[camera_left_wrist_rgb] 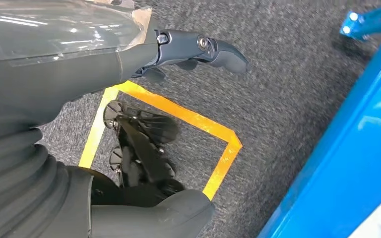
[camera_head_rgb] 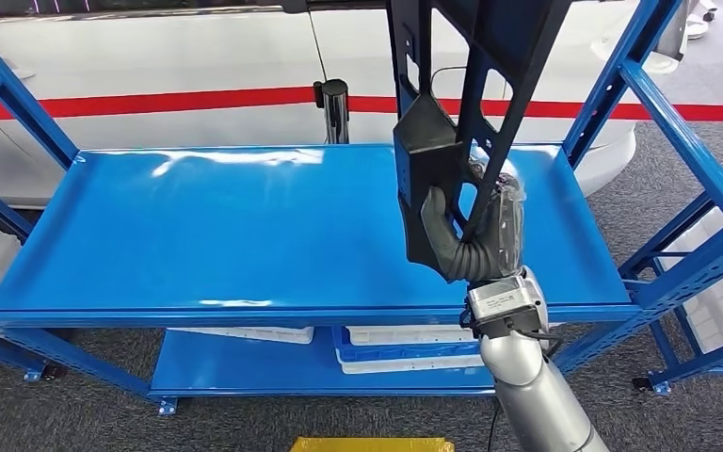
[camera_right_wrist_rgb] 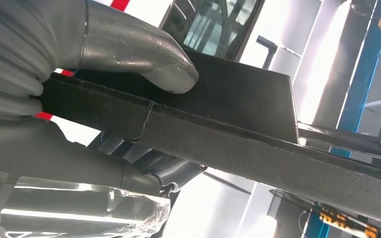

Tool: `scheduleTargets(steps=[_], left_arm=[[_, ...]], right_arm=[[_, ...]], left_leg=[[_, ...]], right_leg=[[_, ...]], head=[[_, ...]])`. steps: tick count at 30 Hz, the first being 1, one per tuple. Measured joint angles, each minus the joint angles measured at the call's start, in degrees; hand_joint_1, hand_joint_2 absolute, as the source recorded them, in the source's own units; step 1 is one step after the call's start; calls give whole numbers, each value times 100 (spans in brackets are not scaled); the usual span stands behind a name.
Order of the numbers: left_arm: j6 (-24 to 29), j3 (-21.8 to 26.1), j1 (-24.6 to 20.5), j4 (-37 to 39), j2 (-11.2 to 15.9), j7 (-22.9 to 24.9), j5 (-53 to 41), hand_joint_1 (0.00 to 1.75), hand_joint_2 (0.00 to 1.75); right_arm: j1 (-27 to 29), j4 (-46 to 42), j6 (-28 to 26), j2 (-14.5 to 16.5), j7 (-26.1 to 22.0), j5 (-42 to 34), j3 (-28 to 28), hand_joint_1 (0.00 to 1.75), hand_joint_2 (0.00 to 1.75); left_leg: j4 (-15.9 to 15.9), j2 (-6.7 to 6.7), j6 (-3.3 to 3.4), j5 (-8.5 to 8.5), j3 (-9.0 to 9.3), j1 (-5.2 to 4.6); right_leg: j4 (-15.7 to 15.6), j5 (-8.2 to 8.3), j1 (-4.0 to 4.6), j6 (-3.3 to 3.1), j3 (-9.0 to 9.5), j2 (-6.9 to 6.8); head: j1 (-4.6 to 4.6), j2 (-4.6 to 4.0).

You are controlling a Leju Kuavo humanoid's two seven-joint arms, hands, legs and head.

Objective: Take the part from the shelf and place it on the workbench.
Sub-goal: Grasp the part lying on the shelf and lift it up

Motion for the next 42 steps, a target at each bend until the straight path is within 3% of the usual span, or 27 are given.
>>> scheduleTargets(steps=[2, 3, 6, 8, 10, 12, 13, 15, 17, 18, 20, 22, 23, 25, 26, 27, 28, 29, 31, 33, 36, 38, 40, 42], left_arm=[[-1, 31, -18, -2, 15, -27, 4, 0, 175], [-2, 39, -27, -3, 23, -41, 4, 0, 175], [-28, 61, -33, -4, 34, -88, 3, 0, 175], [-49, 80, -38, -4, 36, -115, 1, 0, 175], [-54, 99, -43, -4, 36, -133, 0, 0, 175], [-57, 118, -42, -3, 36, -145, 0, 0, 175], [-70, 129, -41, -3, 33, -152, 9, 0, 175], [-112, 156, -43, -2, 27, -181, 37, 0, 175], [-146, 180, -44, -2, 25, -221, 54, 0, 175], [-153, 187, -45, -2, 26, -237, 54, 0, 175], [-157, 199, -44, -2, 28, -255, 55, 0, 175], [-157, 215, -38, -2, 36, -271, 56, 0, 175], [-158, 223, -34, -2, 42, -287, 56, 0, 175], [-169, 247, -32, -2, 43, -340, 63, 0, 175], [-180, 266, -32, -2, 43, -372, 72, 0, 175], [-198, 290, -32, -2, 43, -405, 83, 0, 175], [-215, 316, -32, -2, 43, -434, 92, 0, 175], [-233, 341, -33, -2, 43, -460, 101, 0, 175], [-255, 398, -42, -2, 44, -495, 125, 0, 175], [-264, 463, -50, -2, 44, -523, 158, 0, 175], [-269, 574, -53, -3, 48, -566, 206, 0, 175], [-269, 629, -57, -3, 40, -583, 225, 0, 175], [-268, 669, -59, -4, 32, -595, 232, 0, 175], [-265, 713, -59, -4, 30, -606, 252, 0, 175]], right_arm=[[-103, 61, 16, 3, -10, -41, 0, 175, 175], [-146, 89, 18, 7, -14, -56, 1, 175, 175], [-225, 161, 17, 19, -20, -93, 4, 175, 175], [-278, 203, 15, 14, -20, -129, 2, 175, 175], [-319, 253, 14, 3, -19, -173, -1, 175, 175], [-325, 305, 13, -11, -18, -198, -1, 175, 175], [-328, 329, 13, -18, -17, -201, -1, 175, 175], [-351, 373, 7, -29, -16, -203, -1, 175, 175], [-379, 414, -5, -35, -18, -203, -1, 175, 175], [-392, 434, -14, -37, -19, -205, 0, 175, 175], [-403, 478, -29, -45, -22, -213, 1, 175, 175], [-416, 522, -36, -50, -21, -261, 2, 175, 175], [-413, 535, -24, -49, -21, -327, 2, 175, 175], [-367, 554, 17, -46, -30, -493, 2, 175, 175], [-316, 560, 22, -45, -49, -524, 1, 175, 175], [-241, 566, -5, -45, -78, -483, 1, 175, 175], [-146, 569, -55, -44, -110, -382, 2, 175, 175], [-43, 568, -119, -43, -138, -255, 2, 175, 175], [174, 556, -231, -39, -169, -60, 2, 175, 175], [379, 529, -314, -34, -199, 31, 1, 175, 175], [667, 471, -394, -7, -249, 110, -12, 175, 175], [800, 438, -411, -1, -260, 123, -36, 175, 175], [877, 427, -416, -1, -268, 124, -58, 175, 175], [941, 424, -410, 0, -270, 115, -88, 175, 175]], left_leg=[[-677, 15, 80, 146, 458, -46], [-815, 21, 102, 163, 537, -72], [-926, 32, 157, 293, 508, -108], [-1023, 52, 226, 443, 456, -90], [-1042, 63, 265, 557, 339, -91], [-1027, 62, 260, 650, 198, -101], [-1014, 61, 252, 693, 129, -103], [-967, 58, 221, 765, 7, -104], [-909, 54, 166, 820, -85, -116], [-883, 51, 133, 846, -113, -124], [-869, 41, 71, 902, -142, -131], [-771, 23, 7, 787, -221, -111], [-596, 15, -30, 588, -298, -92], [42, 10, -107, 41, -502, -48], [389, 10, -141, -150, -583, -29], [624, 10, -166, -220, -601, -11], [675, 10, -181, -177, -525, 6], [503, 11, -185, -51, -339, 20], [-283, 4, -157, 140, 252, 31], [-843, -12, -90, 160, 618, -3], [-958, -10, 47, 236, 597, -55], [-1031, 24, 154, 376, 526, -46], [-1059, 54, 220, 516, 392, -56], [-1051, 63, 237, 646, 212, -75]], right_leg=[[-10, 61, 17, 49, -22, -10], [-16, 89, 13, 82, -24, -21], [-30, 139, 14, 192, -51, -44], [270, -103, 29, 168, -203, -37], [984, -550, 26, 105, -461, -30], [1502, -766, 25, 134, -557, -30], [1469, -737, 24, 181, -454, -30], [797, -548, 19, 270, 58, -31], [98, -454, 37, 250, 524, -17], [-69, -456, 51, 213, 610, -7], [-95, -427, 48, 142, 549, 3], [-110, -359, -4, 46, 497, -12], [-117, -305, -31, -10, 461, -22], [-110, -200, -23, -76, 351, -33], [-106, -151, -17, -77, 290, -36], [-101, -106, -13, -67, 231, -37], [-96, -64, -11, -51, 175, -38], [-89, -29, -12, -29, 126, -38], [-74, 36, -12, 23, 50, -38], [-76, 100, -11, 102, 22, -44], [-99, 194, -18, 233, 6, -51], [79, -8, -8, 228, -106, -40], [684, -516, -7, 146, -318, -29], [1374, -848, -9, 150, -450, -27]], head=[[4, 0], [5, 0], [7, 0], [15, 0], [20, 0], [20, 0], [20, 0], [20, 0], [16, 0], [19, 0], [19, 0], [16, 0], [12, 0], [2, 0], [1, 0], [1, 0], [1, 0], [1, 0], [0, 0], [14, 0], [21, 0], [25, 0], [29, 0], [30, 0]])
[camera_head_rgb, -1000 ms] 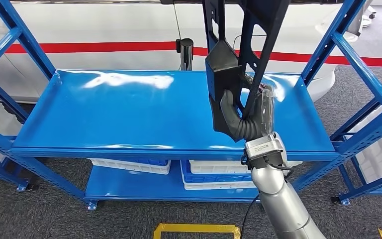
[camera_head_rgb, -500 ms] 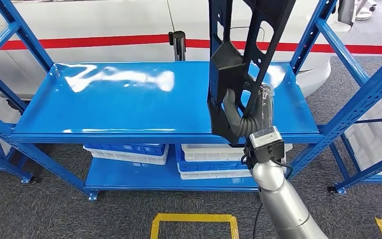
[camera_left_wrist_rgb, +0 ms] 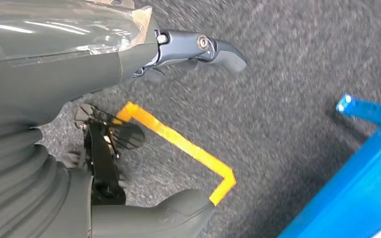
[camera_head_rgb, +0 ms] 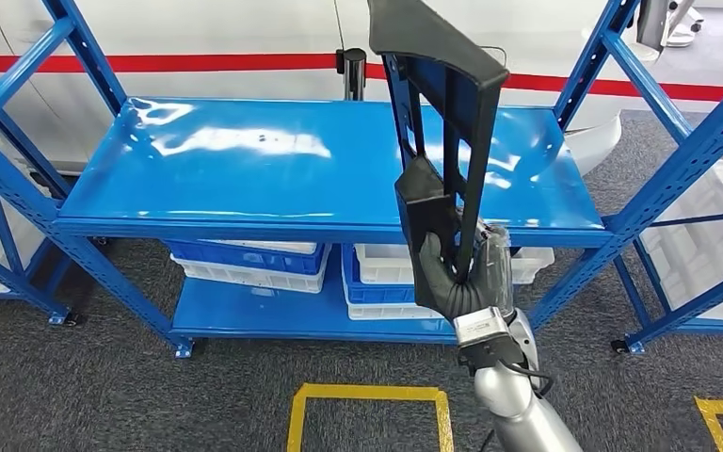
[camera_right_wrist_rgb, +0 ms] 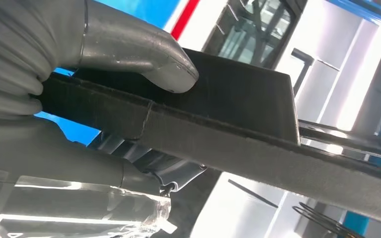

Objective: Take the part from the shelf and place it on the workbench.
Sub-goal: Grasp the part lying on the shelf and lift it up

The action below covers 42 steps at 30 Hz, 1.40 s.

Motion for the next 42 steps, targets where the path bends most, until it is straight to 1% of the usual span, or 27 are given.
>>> scheduleTargets(steps=[2, 3, 4, 5, 7, 9, 10, 12, 14, 15, 16, 17, 18, 21, 23, 25, 26, 28, 30, 32, 34, 36, 37, 39, 40, 41, 42], left_arm=[[-14, 49, 0, 0, -12, -16, 41, 0, 175], [-45, 73, -1, 0, -22, -28, 68, 0, 175], [-86, 102, -5, -3, -34, -44, 101, 0, 175], [-129, 128, -13, -7, -48, -58, 130, 0, 175], [-164, 176, -29, -15, -69, -79, 165, 0, 175], [-174, 208, -34, -18, -75, -90, 180, 0, 175], [-176, 222, -33, -20, -76, -95, 189, 0, 175], [-178, 239, -29, -22, -85, -98, 203, 0, 175], [-179, 248, -31, -31, -94, -99, 206, 0, 175], [-180, 253, -33, -36, -94, -99, 206, 0, 175], [-181, 259, -34, -41, -94, -99, 207, 0, 175], [-182, 266, -34, -45, -94, -99, 209, 0, 175], [-179, 272, -34, -48, -94, -99, 212, 0, 175], [-164, 293, -36, -66, -94, -101, 223, 0, 175], [-156, 303, -38, -80, -97, -102, 226, 0, 175], [-140, 306, -40, -88, -108, -103, 227, 0, 175], [-129, 305, -42, -90, -115, -103, 225, 0, 175], [-106, 304, -45, -91, -125, -103, 222, 0, 175], [-96, 304, -43, -92, -125, -103, 220, 0, 175], [-101, 303, -44, -91, -125, -103, 215, 0, 175], [-127, 299, -50, -91, -125, -103, 210, 0, 175], [-169, 289, -56, -92, -123, -103, 199, 0, 175], [-185, 280, -56, -93, -120, -104, 186, 0, 175], [-205, 255, -52, -94, -114, -104, 159, 0, 175], [-205, 244, -49, -94, -104, -104, 150, 0, 175], [-204, 231, -47, -94, -97, -104, 146, 0, 175], [-203, 220, -45, -94, -91, -104, 144, 0, 175]], right_arm=[[45, 0, 37, -2, -13, -52, -51, 175, 175], [46, 0, 62, -5, -28, -87, -78, 175, 175], [20, -2, 95, -13, -42, -124, -107, 175, 175], [-18, -6, 124, -20, -50, -153, -130, 175, 175], [-89, -21, 177, -37, -36, -195, -179, 175, 175], [-120, -32, 201, -50, -25, -209, -218, 175, 175], [-133, -34, 206, -54, -25, -210, -229, 175, 175], [-151, -42, 213, -57, -23, -213, -234, 175, 175], [-155, -50, 215, -57, -22, -215, -236, 175, 175], [-154, -50, 215, -58, -22, -217, -237, 175, 175], [-152, -50, 215, -58, -22, -224, -237, 175, 175], [-150, -49, 216, -58, -22, -241, -237, 175, 175], [-149, -49, 220, -60, -25, -271, -237, 175, 175], [-155, -47, 232, -73, -35, -368, -243, 175, 175], [-163, -45, 233, -83, -44, -398, -245, 175, 175], [-162, -43, 233, -103, -50, -449, -250, 175, 175], [-159, -43, 236, -118, -50, -486, -256, 175, 175], [-146, -43, 243, -160, -51, -570, -278, 175, 175], [-128, -44, 248, -198, -52, -641, -310, 175, 175], [-117, -44, 248, -233, -49, -704, -344, 175, 175], [-116, -52, 248, -267, -38, -769, -389, 175, 175], [-81, -88, 239, -305, -40, -837, -449, 175, 175], [-36, -120, 227, -324, -52, -869, -485, 175, 175], [91, -199, 191, -367, -87, -914, -565, 175, 175], [152, -234, 171, -382, -102, -925, -599, 175, 175], [208, -269, 156, -392, -114, -933, -628, 175, 175], [265, -309, 144, -396, -125, -942, -655, 175, 175]], left_leg=[[21, 1, -16, 131, -191, -8], [40, 1, -32, 189, -282, -9], [71, 1, -56, 241, -366, -14], [109, 1, -83, 287, -433, -24], [154, 2, -141, 370, -500, -45], [152, 0, -200, 431, -518, -33], [191, -7, -232, 362, -550, -18], [563, -25, -301, -104, -689, 15], [1338, -33, -366, -718, -887, 39], [1702, -33, -390, -867, -949, 52], [1923, -33, -406, -888, -941, 64], [1925, -32, -411, -799, -827, 77], [1681, -32, -405, -657, -594, 87], [494, -55, -351, -424, 281, 85], [185, -68, -315, -430, 444, 53], [106, -52, -233, -377, 373, 41], [79, -39, -168, -325, 321, 42], [51, -17, -47, -196, 183, 34], [56, -15, -1, -71, 21, 3], [65, -15, 4, 56, -144, -22], [87, -16, -17, 181, -307, -33], [120, -22, -65, 295, -434, -46], [127, -27, -92, 346, -462, -53], [114, -37, -151, 450, -484, -56], [115, -46, -182, 466, -501, -46], [157, -52, -218, 395, -537, -33], [291, -57, -260, 203, -592, -18]], right_leg=[[114, 122, 0, 119, 169, 0], [-102, 256, 0, 176, 385, 0], [-508, 318, 1, 197, 694, 0], [-958, 298, 19, 179, 1007, 3], [-1557, 165, 56, 98, 1356, 12], [-1627, 183, 36, 11, 1323, 9], [-1627, 231, 8, -45, 1287, 3], [-1633, 360, -44, -159, 1190, -12], [-1622, 486, -36, -194, 1074, -15], [-1615, 541, -35, -182, 1015, -14], [-1607, 591, -36, -164, 948, -13], [-1597, 632, -39, -140, 889, -13], [-1586, 665, -43, -118, 843, -13], [-1549, 741, -26, -36, 759, -15], [-1534, 812, -10, 58, 703, -21], [-1499, 843, 0, 146, 621, -22], [-1397, 749, 6, 142, 544, -19], [-875, 324, 8, 64, 319, -11], [-140, -70, 8, 17, 116, -6], [160, -65, 10, 93, 155, -4], [-344, 216, 16, 189, 599, -5], [-1210, 272, 43, 165, 1170, -4], [-1498, 234, 63, 126, 1328, 0], [-1679, 214, 105, 49, 1374, 13], [-1677, 257, 74, 10, 1327, 15], [-1672, 306, 50, -39, 1285, 13], [-1676, 367, 23, -99, 1235, 5]], head=[[-1, 0], [-1, 0], [-1, 0], [-1, 0], [-7, 0], [-11, 0], [-15, 1], [-22, 1], [-27, 0], [-27, 0], [-28, 0], [-28, 0], [-28, 0], [-26, 0], [-23, 0], [-22, 0], [-17, 0], [-10, 0], [-5, 0], [-6, 0], [-6, 0], [-11, 1], [-12, 1], [-10, 1], [-6, 1], [-6, 1], [-8, 0]])
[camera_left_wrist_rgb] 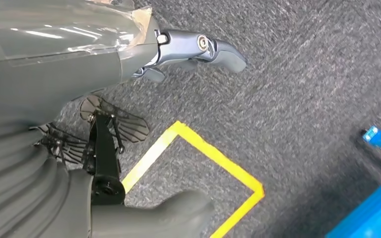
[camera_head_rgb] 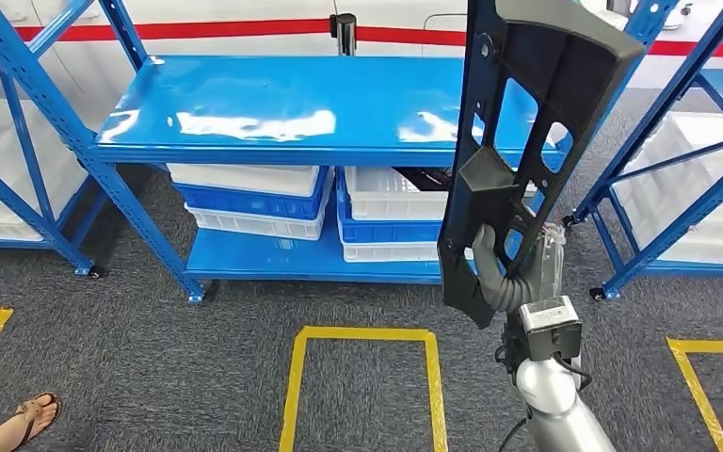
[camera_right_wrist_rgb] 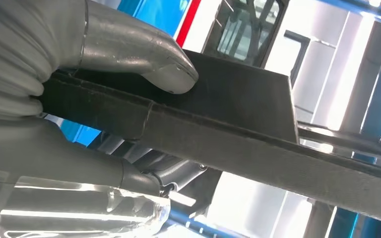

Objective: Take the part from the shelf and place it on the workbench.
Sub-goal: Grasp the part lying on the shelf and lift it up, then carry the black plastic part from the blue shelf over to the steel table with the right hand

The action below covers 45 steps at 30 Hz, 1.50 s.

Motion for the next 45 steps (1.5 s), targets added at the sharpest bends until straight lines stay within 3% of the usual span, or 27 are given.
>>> scheduleTargets(steps=[3, 4, 5, 6, 8, 10, 11, 14, 16, 18, 20, 21, 23, 25, 27, 29, 31, 34, 35, 36, 37, 39, 41, 43, 45], left_arm=[[1, -22, -1, 0, 7, 0, -1, 0, 175], [1, -27, -3, 0, 8, 0, -1, 0, 175], [1, -31, -5, 0, 10, 0, 0, 0, 175], [1, -34, -8, 0, 12, 1, -1, 0, 175], [31, -43, -14, 0, 23, 4, -8, 0, 175], [132, -52, -14, 1, 51, 23, -33, 0, 175], [182, -55, -7, 3, 66, 32, -45, 0, 175], [225, -57, 30, 8, 101, 38, -50, 0, 175], [226, -58, 37, 9, 111, 38, -51, 0, 175], [226, -60, 36, 9, 116, 38, -52, 0, 175], [226, -60, 39, 9, 114, 38, -52, 0, 175], [226, -60, 40, 10, 108, 38, -53, 0, 175], [227, -61, 38, 11, 99, 37, -53, 0, 175], [231, -57, 32, 10, 107, 32, -44, 0, 175], [234, -45, 37, 10, 119, 22, -26, 0, 175], [236, -23, 50, 11, 122, 14, -9, 0, 175], [238, -3, 55, 11, 124, 10, 3, 0, 175], [182, 25, 55, 8, 122, 5, 37, 0, 175], [133, 38, 52, 5, 118, 5, 54, 0, 175], [84, 50, 45, 2, 113, 5, 69, 0, 175], [47, 62, 33, 0, 106, 5, 79, 0, 175], [19, 79, -6, -7, 99, 5, 85, 0, 175], [37, 85, -39, -17, 93, 3, 84, 0, 175], [89, 90, -47, -21, 97, 1, 78, 0, 175], [113, 97, -46, -21, 103, 1, 77, 0, 175]], right_arm=[[139, -102, -12, -2, -21, -27, -68, 175, 175], [176, -119, -11, -1, -23, -32, -90, 175, 175], [211, -135, -10, -1, -23, -40, -112, 175, 175], [243, -150, -10, -1, -23, -46, -131, 175, 175], [306, -186, -5, 2, -21, -74, -162, 175, 175], [388, -208, 24, 19, -20, -124, -197, 175, 175], [437, -211, 40, 31, -28, -148, -217, 175, 175], [574, -208, 60, 66, -86, -184, -256, 175, 175], [621, -204, 60, 75, -113, -187, -281, 175, 175], [641, -200, 60, 77, -125, -187, -303, 175, 175], [664, -195, 60, 78, -128, -187, -316, 175, 175], [673, -191, 61, 78, -128, -188, -325, 175, 175], [677, -186, 75, 79, -131, -206, -341, 175, 175], [656, -170, 120, 82, -138, -255, -353, 175, 175], [632, -130, 180, 86, -142, -315, -362, 175, 175], [593, -69, 249, 93, -140, -383, -364, 175, 175], [506, -9, 312, 108, -137, -446, -362, 175, 175], [290, 95, 381, 132, -148, -494, -359, 175, 175], [201, 135, 400, 139, -148, -497, -353, 175, 175], [109, 166, 422, 144, -138, -496, -346, 175, 175], [10, 192, 443, 149, -112, -493, -339, 175, 175], [-176, 221, 475, 163, -46, -489, -326, 175, 175], [-325, 254, 481, 182, -10, -490, -309, 175, 175], [-411, 322, 472, 200, -26, -499, -291, 175, 175], [-452, 422, 456, 218, -73, -512, -279, 175, 175]], left_leg=[[1013, -2, -116, -883, -247, 54], [1338, -1, -142, -1012, -285, 67], [1500, -1, -158, -1006, -244, 76], [1441, -1, -159, -895, -100, 82], [802, -9, -111, -641, 436, 80], [45, -27, -27, -616, 933, 48], [-159, -35, 10, -648, 1041, 22], [-371, -13, 141, -530, 1050, -18], [-479, 24, 242, -380, 996, 5], [-480, 51, 277, -282, 864, 9], [-444, 69, 258, -215, 730, 22], [-417, 73, 241, -194, 675, 35], [-321, 77, 199, -180, 572, 69], [-200, 78, 130, -174, 448, 70], [-141, 70, 48, -129, 354, 39], [-99, 49, -12, -140, 279, 32], [210, 34, -67, -444, 120, 52], [1281, 28, -98, -1111, -208, 67], [1512, 27, -79, -1180, -232, 64], [1553, 26, -44, -1141, -161, 57], [1370, 23, 12, -1013, 25, 44], [610, 7, 162, -807, 585, -2], [50, -8, 238, -774, 938, -61], [-77, -11, 263, -710, 957, -116], [-185, 11, 325, -536, 897, -108]], right_leg=[[10, 198, -2, -95, -176, -16], [21, 259, 4, -90, -247, -16], [37, 315, 6, -78, -333, -14], [57, 361, 7, -61, -418, -11], [100, 436, 5, -20, -557, -4], [122, 511, 14, 55, -640, -16], [119, 551, 4, 104, -668, -26], [102, 616, -22, 216, -761, -33], [414, 346, -9, 190, -919, -16], [1177, -102, -25, 157, -1190, -5], [1723, -299, -58, 230, -1299, -4], [1691, -258, -76, 299, -1198, -5], [966, -30, -130, 461, -701, -8], [286, 87, -114, 521, -292, 5], [204, 83, -71, 480, -259, 21], [266, 119, -122, 412, -374, 6], [287, 176, -167, 310, -472, -12], [303, 267, -113, 163, -581, -24], [309, 300, -80, 119, -621, -26], [315, 335, -43, 82, -665, -23], [319, 375, -6, 52, -708, -17], [323, 460, 53, 34, -779, 1], [312, 547, 55, 87, -810, -1], [281, 644, 24, 175, -823, -12], [329, 587, 26, 198, -875, -10]], head=[[-10, 0], [-10, 0], [-10, 0], [-11, 0], [-12, 0], [-7, 0], [-5, 0], [-4, 0], [8, 0], [17, 0], [15, 0], [15, 0], [16, 0], [25, 1], [30, 2], [21, 2], [4, 2], [-10, 2], [-9, 2], [-10, 2], [-10, 2], [-6, 2], [1, 2], [-1, 2], [-1, 2]])
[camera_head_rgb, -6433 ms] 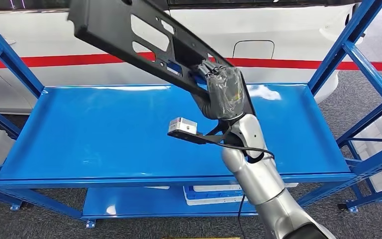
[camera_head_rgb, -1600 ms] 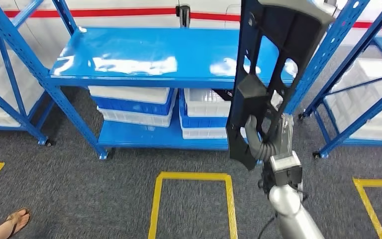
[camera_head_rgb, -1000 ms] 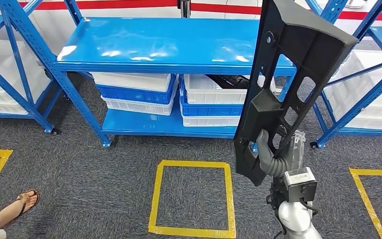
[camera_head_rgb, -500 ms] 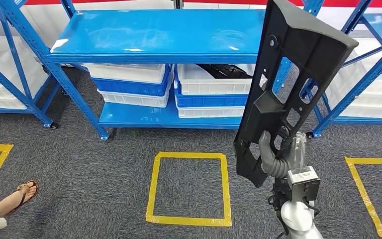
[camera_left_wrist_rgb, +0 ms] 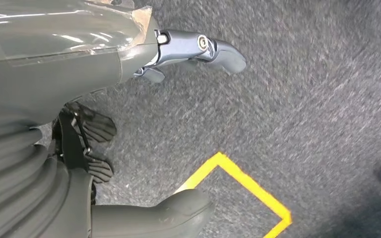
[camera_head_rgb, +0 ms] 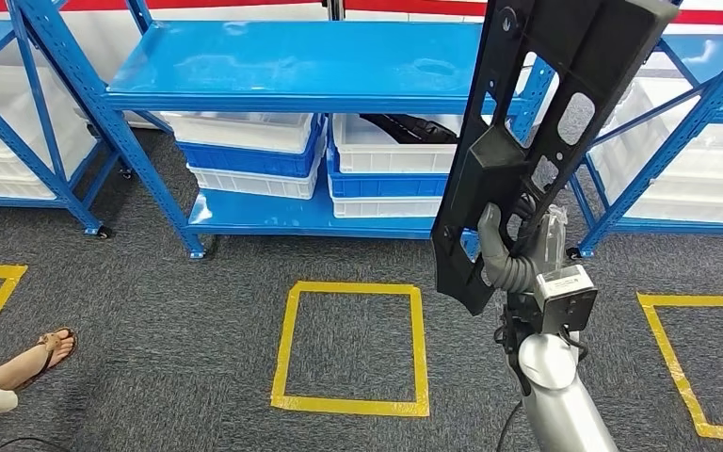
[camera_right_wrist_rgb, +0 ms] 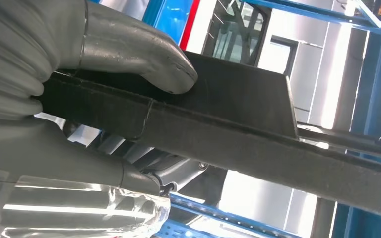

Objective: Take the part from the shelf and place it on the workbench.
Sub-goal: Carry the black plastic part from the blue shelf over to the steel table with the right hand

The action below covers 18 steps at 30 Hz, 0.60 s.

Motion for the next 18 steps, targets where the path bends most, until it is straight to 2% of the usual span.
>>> scheduleTargets(steps=[1, 2, 3, 4, 5, 6, 7, 8, 9, 10, 11, 12, 13, 14, 15, 16, 17, 18], left_arm=[[-1, 2, -2, 0, 0, 0, 1, 0, 175], [-2, 3, -4, 0, -1, 0, 1, 0, 175], [-3, 4, -6, -1, -1, 0, 1, 0, 175], [-5, 4, -7, -1, -1, 0, 1, 0, 175], [-7, 5, -6, -1, -4, 0, 2, 0, 175], [-10, 5, -6, -1, -9, 0, 5, 0, 175], [-13, 5, -6, -1, -14, 0, 9, 0, 175], [-16, 5, -6, -1, -19, 0, 14, 0, 175], [-21, 5, -8, -2, -22, 0, 18, 0, 175], [-25, 5, -8, -4, -25, 0, 20, 0, 175], [-29, 5, -8, -7, -26, -1, 20, 0, 175], [-36, 5, -7, -9, -27, -2, 19, 0, 175], [-40, 5, -6, -10, -27, -2, 16, 0, 175], [-47, 5, -2, -10, -22, -3, 13, 0, 175], [-51, 5, 2, -10, -17, -2, 9, 0, 175], [-54, 5, 6, -9, -15, -2, 4, 0, 175], [-55, 4, 10, -9, -13, -2, 1, 0, 175], [-51, 4, 10, -9, -15, -2, -3, 0, 175]], right_arm=[[-21, 51, -6, 5, -20, -7, 4, 175, 175], [-43, 101, -12, 9, -36, -11, 8, 175, 175], [-61, 144, -18, 11, -46, -15, 11, 175, 175], [-74, 183, -24, 14, -52, -18, 13, 175, 175], [-84, 218, -29, 16, -54, -20, 15, 175, 175], [-100, 254, -33, 19, -55, -20, 17, 175, 175], [-124, 287, -34, 25, -55, -21, 19, 175, 175], [-152, 320, -34, 34, -56, -21, 21, 175, 175], [-184, 350, -35, 46, -59, -21, 22, 175, 175], [-215, 373, -35, 60, -63, -18, 25, 175, 175], [-240, 398, -37, 73, -69, -16, 27, 175, 175], [-269, 425, -40, 86, -78, -11, 30, 175, 175], [-294, 454, -44, 99, -85, -7, 33, 175, 175], [-315, 491, -49, 115, -92, -5, 36, 175, 175], [-334, 526, -54, 133, -101, -2, 38, 175, 175], [-343, 555, -62, 152, -114, 3, 39, 175, 175], [-349, 580, -73, 172, -131, 9, 39, 175, 175], [-353, 594, -84, 191, -154, 18, 40, 175, 175]], left_leg=[[-55, 14, 28, 105, -60, 15], [-91, 26, 45, 205, -140, 30], [-97, 29, 57, 300, -246, 27], [-94, 31, 55, 387, -361, 28], [-89, 34, 44, 476, -478, 30], [-82, 38, 27, 569, -604, 35], [-72, 43, 5, 655, -722, 41], [-55, 47, -23, 741, -841, 49], [-25, 50, -56, 821, -952, 50], [5, 50, -91, 891, -1035, 48], [15, 49, -125, 964, -1080, 42], [8, 47, -153, 1039, -1099, 37], [-18, 44, -182, 1115, -1099, 41], [-49, 38, -213, 1168, -1098, 58], [-21, 25, -249, 1103, -1128, 79], [99, 14, -291, 902, -1179, 102], [336, 2, -334, 581, -1251, 126], [708, -6, -377, 194, -1337, 142]], right_leg=[[135, -171, 6, -21, -70, 3], [379, -430, 1, -56, -160, 5], [728, -711, -10, -76, -257, 8], [1089, -911, -22, -69, -326, 8], [1393, -984, -35, -24, -344, 8], [1570, -917, -48, 57, -289, 8], [1556, -756, -60, 145, -157, 8], [1372, -595, -74, 218, 67, 7], [993, -554, -85, 247, 392, 7], [499, -645, -66, 215, 738, 11], [101, -764, -43, 154, 989, 15], [-178, -880, -13, 84, 1140, 20], [-288, -906, 19, 18, 1162, 24], [-259, -843, -12, -42, 1098, 21], [-257, -778, -37, -101, 1045, 9], [-259, -698, -65, -172, 979, -7], [-262, -609, -93, -230, 900, -22], [-259, -521, -81, -263, 815, -33]], head=[[3, 0], [6, 0], [8, 0], [8, 0], [9, 0], [8, 0], [8, 0], [7, 0], [8, 0], [9, 0], [2, 0], [-8, -1], [-17, -1], [-27, -2], [-30, -2], [-29, -2], [-32, -2], [-34, -2]])
